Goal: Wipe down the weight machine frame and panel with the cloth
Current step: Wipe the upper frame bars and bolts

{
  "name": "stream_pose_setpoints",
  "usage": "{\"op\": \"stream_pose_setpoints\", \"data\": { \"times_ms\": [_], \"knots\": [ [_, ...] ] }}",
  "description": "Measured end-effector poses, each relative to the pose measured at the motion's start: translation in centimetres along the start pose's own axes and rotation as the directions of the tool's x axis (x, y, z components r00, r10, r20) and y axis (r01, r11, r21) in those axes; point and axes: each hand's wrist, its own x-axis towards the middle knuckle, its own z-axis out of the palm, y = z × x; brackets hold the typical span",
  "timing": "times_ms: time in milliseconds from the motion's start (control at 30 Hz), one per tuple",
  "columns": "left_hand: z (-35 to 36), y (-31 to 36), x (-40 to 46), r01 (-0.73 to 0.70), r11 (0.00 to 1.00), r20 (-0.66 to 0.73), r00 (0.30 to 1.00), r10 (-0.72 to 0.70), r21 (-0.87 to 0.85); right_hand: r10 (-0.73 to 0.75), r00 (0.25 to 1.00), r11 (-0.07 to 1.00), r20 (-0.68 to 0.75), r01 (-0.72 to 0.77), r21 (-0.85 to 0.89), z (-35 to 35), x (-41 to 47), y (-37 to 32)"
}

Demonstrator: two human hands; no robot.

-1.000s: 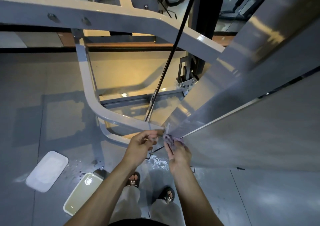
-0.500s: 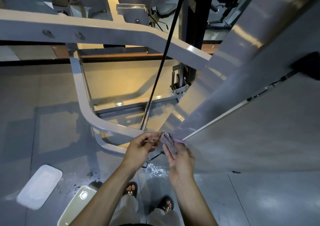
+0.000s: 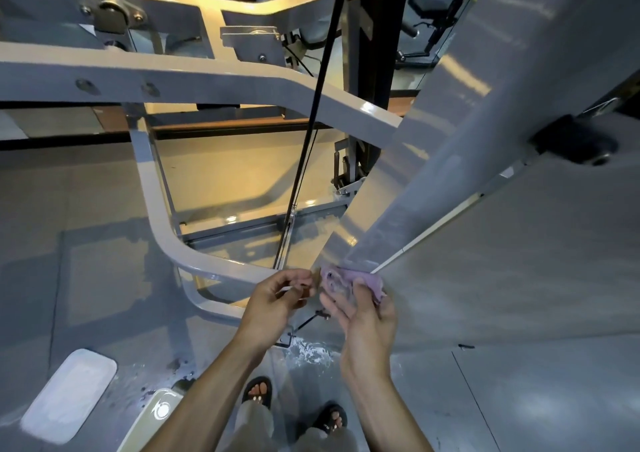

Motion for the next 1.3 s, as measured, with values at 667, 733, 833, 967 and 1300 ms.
{"op": "stream_pose_setpoints", "data": {
  "times_ms": [667, 733, 833, 967, 1300],
  "knots": [
    [1.3, 1.0, -0.5, -0.054, 0.998, 0.051, 0.997, 0.052, 0.043, -0.129, 0.992, 0.988, 0.001, 0.129, -0.087, 0.8, -1.6, -3.0],
    [1.3, 1.2, -0.5, -0.058, 0.998, 0.052, 0.997, 0.057, 0.036, -0.199, 0.980, 0.975, 0.027, 0.201, -0.091, 0.9, -1.9, -3.6],
    [1.5, 1.6, -0.8, -0.073, 0.996, 0.045, 0.996, 0.071, 0.042, -0.134, 0.991, 0.980, -0.011, 0.131, -0.152, 0.7, -1.8, -2.6],
    [1.7, 2.2, -1.3, -0.081, 0.996, 0.060, 0.995, 0.079, 0.039, -0.066, 0.996, 0.985, -0.062, 0.055, -0.162, 0.5, -1.9, -2.5],
    [2.5, 3.0, -1.9, -0.111, 0.994, 0.100, 0.989, 0.110, 0.005, -0.099, 0.994, 0.981, -0.050, 0.089, -0.174, 0.6, -2.7, -3.2]
  ]
}}
